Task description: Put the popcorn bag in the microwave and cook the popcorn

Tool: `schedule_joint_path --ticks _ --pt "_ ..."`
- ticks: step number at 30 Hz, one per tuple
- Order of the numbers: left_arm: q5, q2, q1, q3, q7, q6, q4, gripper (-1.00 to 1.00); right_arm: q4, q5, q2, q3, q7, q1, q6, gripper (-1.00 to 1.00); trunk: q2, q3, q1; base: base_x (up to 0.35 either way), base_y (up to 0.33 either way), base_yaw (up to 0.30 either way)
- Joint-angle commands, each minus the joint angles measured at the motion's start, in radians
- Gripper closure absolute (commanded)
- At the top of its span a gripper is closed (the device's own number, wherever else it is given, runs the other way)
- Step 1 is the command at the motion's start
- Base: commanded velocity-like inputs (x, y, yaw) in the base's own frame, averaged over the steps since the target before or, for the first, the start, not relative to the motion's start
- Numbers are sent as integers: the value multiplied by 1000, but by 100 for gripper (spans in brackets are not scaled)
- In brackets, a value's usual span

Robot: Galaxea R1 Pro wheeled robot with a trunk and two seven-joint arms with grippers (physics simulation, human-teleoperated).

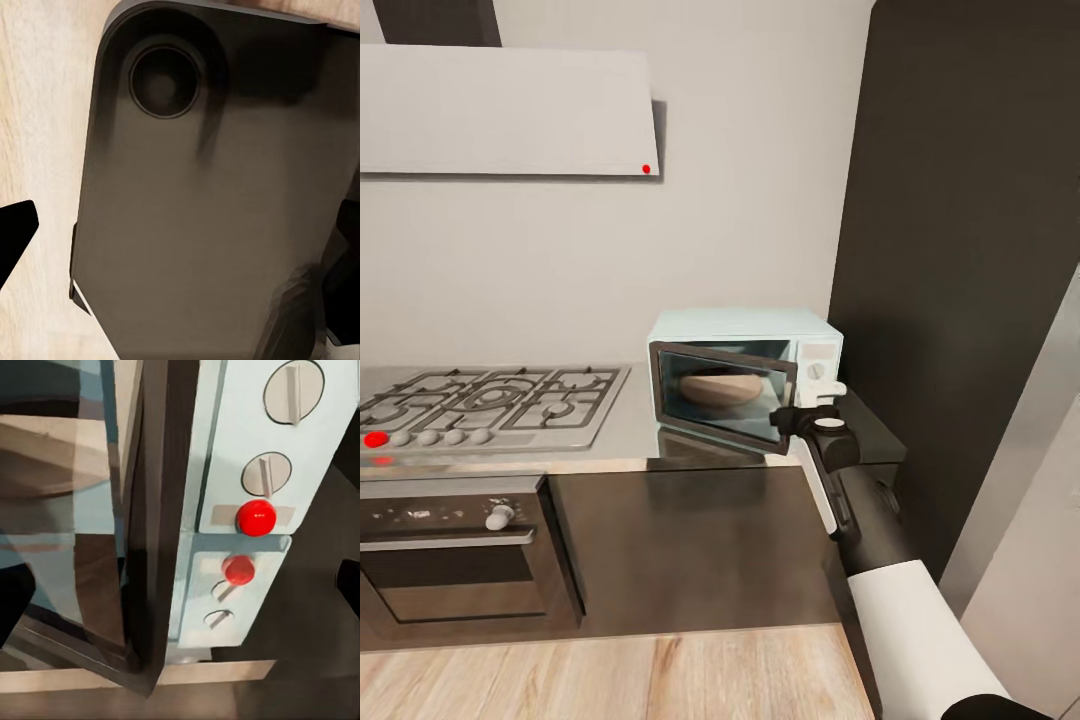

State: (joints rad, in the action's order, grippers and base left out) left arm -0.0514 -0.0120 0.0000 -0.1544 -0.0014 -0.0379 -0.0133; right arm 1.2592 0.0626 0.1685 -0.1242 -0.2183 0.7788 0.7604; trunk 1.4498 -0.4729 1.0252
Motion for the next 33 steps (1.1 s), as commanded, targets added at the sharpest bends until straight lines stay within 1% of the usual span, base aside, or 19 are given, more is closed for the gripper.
schedule_joint_path --ticks 1,3,5,6,7,8,9,10,12,13,15,16,17,19,22,25,27,29,33 --pt "-5 0 0 -4 0 -2 -1 -100 4 5 -3 -1 1 1 8 -100 1 -1 0 0 0 0" --pt "-5 0 0 -4 0 -2 -1 -100 12 4 -5 -1 22 1 11 -100 1 -1 0 0 0 0" --pt "-5 0 0 -4 0 -2 -1 -100 18 4 -7 -1 79 1 25 -100 1 -1 0 0 0 0" --pt "-5 0 0 -4 0 -2 -1 -100 19 6 -12 1 144 0 45 -100 1 -1 0 0 0 0" --pt "-5 0 0 -4 0 -2 -1 -100 19 7 -21 2 179 1 52 -100 1 -1 0 0 0 0" --pt "-5 0 0 -4 0 -2 -1 -100 20 7 -42 2 218 1 56 -100 1 -1 0 0 0 0" --pt "-5 0 0 -4 0 -2 -1 -100 24 7 -77 1 271 1 61 -100 1 -1 0 0 0 0" --pt "-5 0 0 -4 0 -2 -1 -100 31 5 -101 0 306 1 63 -100 1 -1 0 0 0 0" --pt "-5 0 0 -4 0 -2 -1 -100 50 6 -160 -1 403 1 80 -100 1 -1 0 0 0 0" --pt "-5 -1 0 -4 0 -2 -1 -100 52 7 -185 0 432 1 86 -100 1 -1 0 0 0 0" --pt "-5 0 0 -4 0 -2 -1 -100 52 7 -233 2 458 1 91 -100 1 -1 0 0 0 0" --pt "-5 -1 0 -4 0 -2 -1 -100 52 7 -246 3 460 1 92 -100 1 -1 0 0 0 0" --pt "-5 -1 0 -4 0 -2 -1 -100 50 7 -271 3 463 1 92 -100 1 -1 0 0 0 0" --pt "-5 -2 0 -4 0 -2 -1 -100 45 7 -302 3 463 1 92 -100 1 -1 0 0 0 0" --pt "-5 -2 0 -4 0 -2 -1 -100 39 6 -325 4 455 2 86 -100 1 -1 0 0 0 0" --pt "-5 -2 0 -4 0 -2 -1 -100 35 8 -331 28 451 2 83 -100 1 -1 0 0 0 0" --pt "-5 -2 2 -9 0 -3 -5 -100 46 11 -322 30 452 -10 91 -100 1 -1 0 0 0 0" --pt "-5 -2 2 -9 0 -3 -5 -100 48 11 -323 30 451 -18 92 -100 1 -1 0 0 0 0" --pt "-4 -5 2 -9 0 -3 -5 -100 53 11 -307 29 453 5 92 -100 1 -1 0 3 0 0"
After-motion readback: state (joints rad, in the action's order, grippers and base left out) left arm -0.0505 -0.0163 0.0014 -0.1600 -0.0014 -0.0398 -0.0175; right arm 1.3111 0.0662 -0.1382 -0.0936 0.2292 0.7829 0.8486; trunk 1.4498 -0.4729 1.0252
